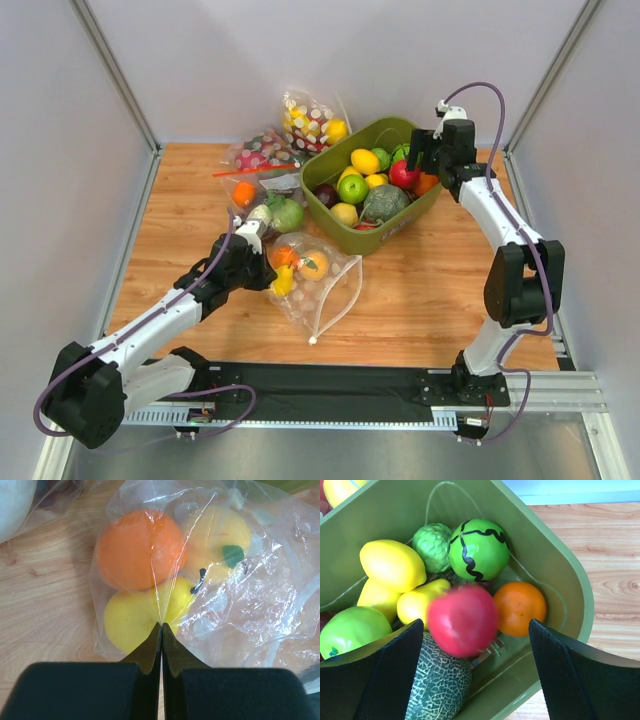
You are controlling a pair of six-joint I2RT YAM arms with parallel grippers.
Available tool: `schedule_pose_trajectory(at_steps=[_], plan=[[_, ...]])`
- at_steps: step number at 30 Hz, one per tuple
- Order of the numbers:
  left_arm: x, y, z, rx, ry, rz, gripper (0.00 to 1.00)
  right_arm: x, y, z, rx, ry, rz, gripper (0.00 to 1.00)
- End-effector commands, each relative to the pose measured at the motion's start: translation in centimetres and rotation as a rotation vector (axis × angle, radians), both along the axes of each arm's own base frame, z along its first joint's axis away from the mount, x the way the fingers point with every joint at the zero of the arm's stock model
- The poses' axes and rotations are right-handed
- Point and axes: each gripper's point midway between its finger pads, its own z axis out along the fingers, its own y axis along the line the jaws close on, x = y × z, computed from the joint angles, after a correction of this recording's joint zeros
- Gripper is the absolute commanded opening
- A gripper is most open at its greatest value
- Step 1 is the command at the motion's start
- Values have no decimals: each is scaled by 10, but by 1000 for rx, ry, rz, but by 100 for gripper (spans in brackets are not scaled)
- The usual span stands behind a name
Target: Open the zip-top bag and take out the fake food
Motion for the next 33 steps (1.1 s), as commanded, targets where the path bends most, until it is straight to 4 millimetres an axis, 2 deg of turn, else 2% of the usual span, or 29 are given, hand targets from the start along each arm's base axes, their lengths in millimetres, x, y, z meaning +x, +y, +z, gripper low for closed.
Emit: schedule_pose_trajectory(at_steps=[1,3,4,5,6,7,8,9,10,11,12,13,14,15,16,17,18,20,21,26,31,33], plan=[[3,-5,8,-20,-22,-25,0,5,-3,31,-22,-85,3,87],[3,-5,8,-18,-24,-29,0,0,-4,39,-23,-102,9,86],[3,-5,9,-18,-26,-28,0,-5,-3,35,-22,-95,16,86],[3,-4,10,-19,-30,-27,0,-11,-4,39,-19,-110,15,85],[3,-4,12,-23,-34,-26,0,-21,8,66,22,-182,75,85],[3,-4,12,-23,-35,-26,0,-31,13,73,43,-205,100,85],[3,-4,15,-26,-42,-27,0,-45,23,64,85,-187,142,85],[4,-4,15,-26,-44,-26,0,-54,28,68,103,-199,167,85],[4,-5,17,-30,-49,-27,0,-72,33,90,120,-248,192,84],[5,-5,17,-30,-49,-28,0,-85,39,77,131,-220,210,84],[6,-6,18,-31,-52,-29,0,-101,56,79,143,-217,260,83],[7,-7,21,-34,-56,-30,0,-118,63,91,150,-245,287,82],[8,-7,20,-30,-53,-32,0,-130,72,90,154,-239,315,82],[8,-7,20,-28,-53,-32,0,-149,90,74,159,-194,370,81],[10,-8,21,-28,-54,-34,0,-160,98,67,160,-175,394,80],[9,-9,20,-26,-51,-37,0,-174,104,70,164,-183,418,80],[10,-8,20,-24,-50,-37,0,-191,118,50,164,-124,463,79],[11,-9,20,-23,-51,-40,0,-219,136,45,190,-92,545,77],[11,-8,19,-19,-50,-40,0,-233,139,27,194,-32,575,77],[12,-8,19,-13,-52,-37,0,-297,163,-12,273,169,759,72],[14,-10,20,-15,-50,-43,0,-330,171,-65,243,304,787,67],[14,-12,21,-18,-49,-52,0,-331,179,-69,263,290,802,65]])
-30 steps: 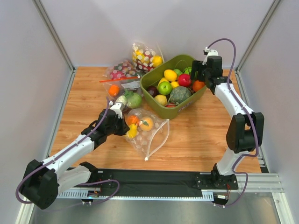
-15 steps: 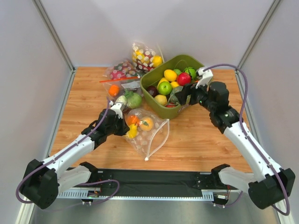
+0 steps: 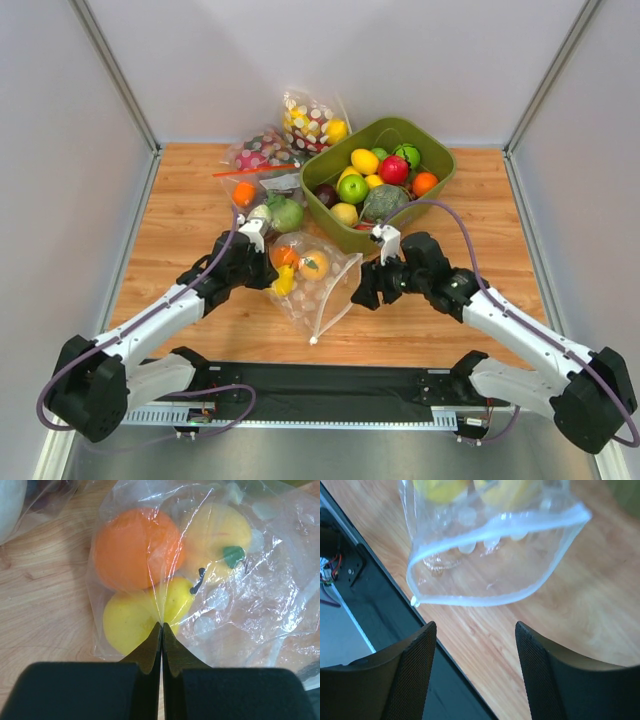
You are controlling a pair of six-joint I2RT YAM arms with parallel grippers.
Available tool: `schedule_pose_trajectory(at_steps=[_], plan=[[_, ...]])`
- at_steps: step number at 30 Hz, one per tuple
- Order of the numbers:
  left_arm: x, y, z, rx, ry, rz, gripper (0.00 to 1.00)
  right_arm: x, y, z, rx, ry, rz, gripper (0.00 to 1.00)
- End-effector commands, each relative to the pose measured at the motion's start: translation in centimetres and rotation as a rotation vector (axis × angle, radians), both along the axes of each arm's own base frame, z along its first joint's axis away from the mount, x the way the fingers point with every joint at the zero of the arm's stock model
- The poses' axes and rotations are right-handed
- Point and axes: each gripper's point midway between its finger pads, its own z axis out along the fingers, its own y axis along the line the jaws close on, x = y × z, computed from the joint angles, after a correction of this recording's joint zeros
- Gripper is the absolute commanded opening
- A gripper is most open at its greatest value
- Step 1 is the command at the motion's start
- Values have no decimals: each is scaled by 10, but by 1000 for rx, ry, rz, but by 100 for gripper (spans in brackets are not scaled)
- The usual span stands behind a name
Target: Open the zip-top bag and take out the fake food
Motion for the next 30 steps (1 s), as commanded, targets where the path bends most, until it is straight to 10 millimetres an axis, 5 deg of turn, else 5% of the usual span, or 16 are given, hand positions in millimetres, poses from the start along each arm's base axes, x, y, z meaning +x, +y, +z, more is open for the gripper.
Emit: schedule_pose_trajectory(at_steps=[1,14,30], plan=[[13,-9,24,-29,-62,-28,0,-7,12,-5,53,28,14,65],[11,-16,16,-25,-31,-76,0,6,77,-37,86,-96,95,68],[-3,-35,14,-94,21,-193,0,73,93,-52,62,-389,-77,78]])
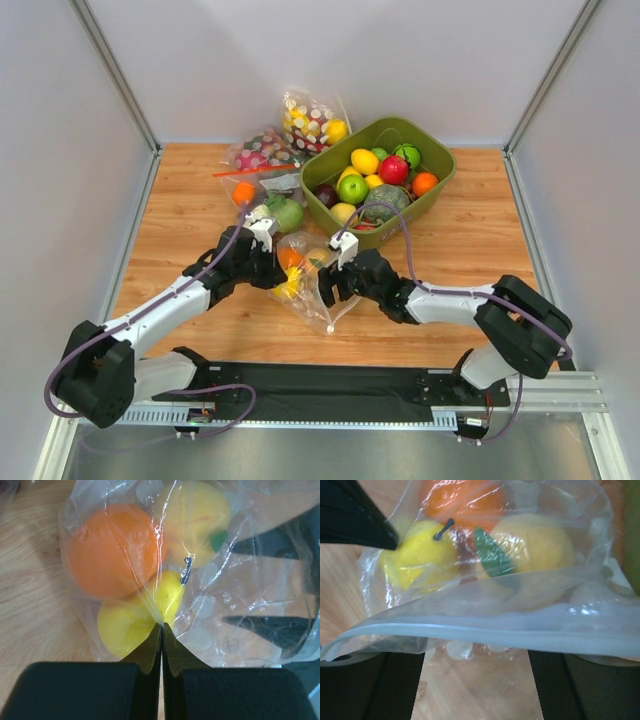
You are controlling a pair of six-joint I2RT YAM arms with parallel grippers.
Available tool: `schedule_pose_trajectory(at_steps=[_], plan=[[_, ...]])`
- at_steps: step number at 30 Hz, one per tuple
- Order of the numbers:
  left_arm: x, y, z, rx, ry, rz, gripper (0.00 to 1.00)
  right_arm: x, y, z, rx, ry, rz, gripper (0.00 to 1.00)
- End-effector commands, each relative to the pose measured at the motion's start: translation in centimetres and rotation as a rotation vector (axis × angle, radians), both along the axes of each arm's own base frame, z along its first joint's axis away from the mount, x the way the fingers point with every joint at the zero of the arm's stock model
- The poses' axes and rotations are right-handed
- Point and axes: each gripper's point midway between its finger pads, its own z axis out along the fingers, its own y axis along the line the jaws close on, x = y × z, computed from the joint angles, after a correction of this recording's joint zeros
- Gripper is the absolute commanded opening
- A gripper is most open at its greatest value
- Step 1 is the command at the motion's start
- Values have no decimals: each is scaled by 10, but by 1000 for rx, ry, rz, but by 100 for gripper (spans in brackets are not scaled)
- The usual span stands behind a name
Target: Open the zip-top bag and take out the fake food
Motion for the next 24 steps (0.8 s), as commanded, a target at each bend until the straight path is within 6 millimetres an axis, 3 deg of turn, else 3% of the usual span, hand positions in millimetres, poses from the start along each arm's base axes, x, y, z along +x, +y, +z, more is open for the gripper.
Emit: schedule_pose_trajectory(at_steps=[1,9,19,24], plan=[[1,-14,16,-59,-28,-70,0,36,5,21,47,-178,-98,78],[-8,-21,18,-97,2,-116,0,59,22,19,23,-255,-84,80],[-21,-32,24,-156,45,-191,0,90,24,16,26,-267,-138,88],[-26,-37,24,-181,66,-224,0,93,32,19,83,-262,-73,89]])
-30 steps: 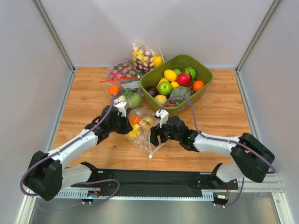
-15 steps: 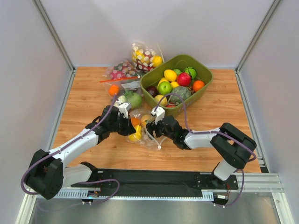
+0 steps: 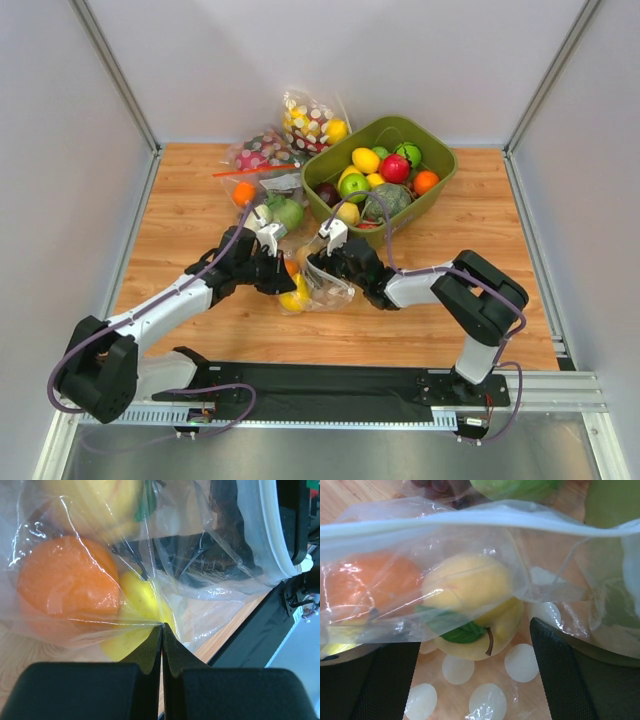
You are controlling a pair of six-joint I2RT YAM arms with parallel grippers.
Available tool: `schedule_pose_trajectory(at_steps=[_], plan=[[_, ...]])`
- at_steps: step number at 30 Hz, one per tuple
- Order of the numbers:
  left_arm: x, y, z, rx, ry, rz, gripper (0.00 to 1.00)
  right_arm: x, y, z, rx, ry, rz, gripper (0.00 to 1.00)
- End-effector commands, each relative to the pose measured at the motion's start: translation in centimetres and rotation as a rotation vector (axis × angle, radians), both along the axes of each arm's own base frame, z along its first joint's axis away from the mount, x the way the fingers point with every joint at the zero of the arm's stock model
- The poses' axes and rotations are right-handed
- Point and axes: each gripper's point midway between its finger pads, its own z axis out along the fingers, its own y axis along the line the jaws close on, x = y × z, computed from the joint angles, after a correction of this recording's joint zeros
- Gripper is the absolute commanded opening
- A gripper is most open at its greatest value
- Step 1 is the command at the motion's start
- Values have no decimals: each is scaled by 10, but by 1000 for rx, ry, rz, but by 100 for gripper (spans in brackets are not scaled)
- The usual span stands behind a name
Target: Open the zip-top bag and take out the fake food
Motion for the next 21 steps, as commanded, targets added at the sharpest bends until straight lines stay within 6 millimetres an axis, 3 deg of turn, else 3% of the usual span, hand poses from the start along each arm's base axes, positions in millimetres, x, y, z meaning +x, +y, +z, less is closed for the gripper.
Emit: schedule_pose_trajectory(at_steps=[1,7,9,10,13,21], plan=[[1,-14,19,-71,-20,-58,0,20,18,31,106,-78,44,89],[-1,-16,19,-82,-11,-76,0,14,34,23,100,-52,149,85],[0,-16,20,-81,-12,-74,0,13,36,21,104,-41,158,72],[0,-16,19,-78,-12,-72,0,13,36,20,103,-39,156,60],[1,-12,19,-60,-18,-50,0,10,32,23,104,-45,151,46],[17,14,17,46,-63,111,0,-7,2,43,59,-25,97,27]])
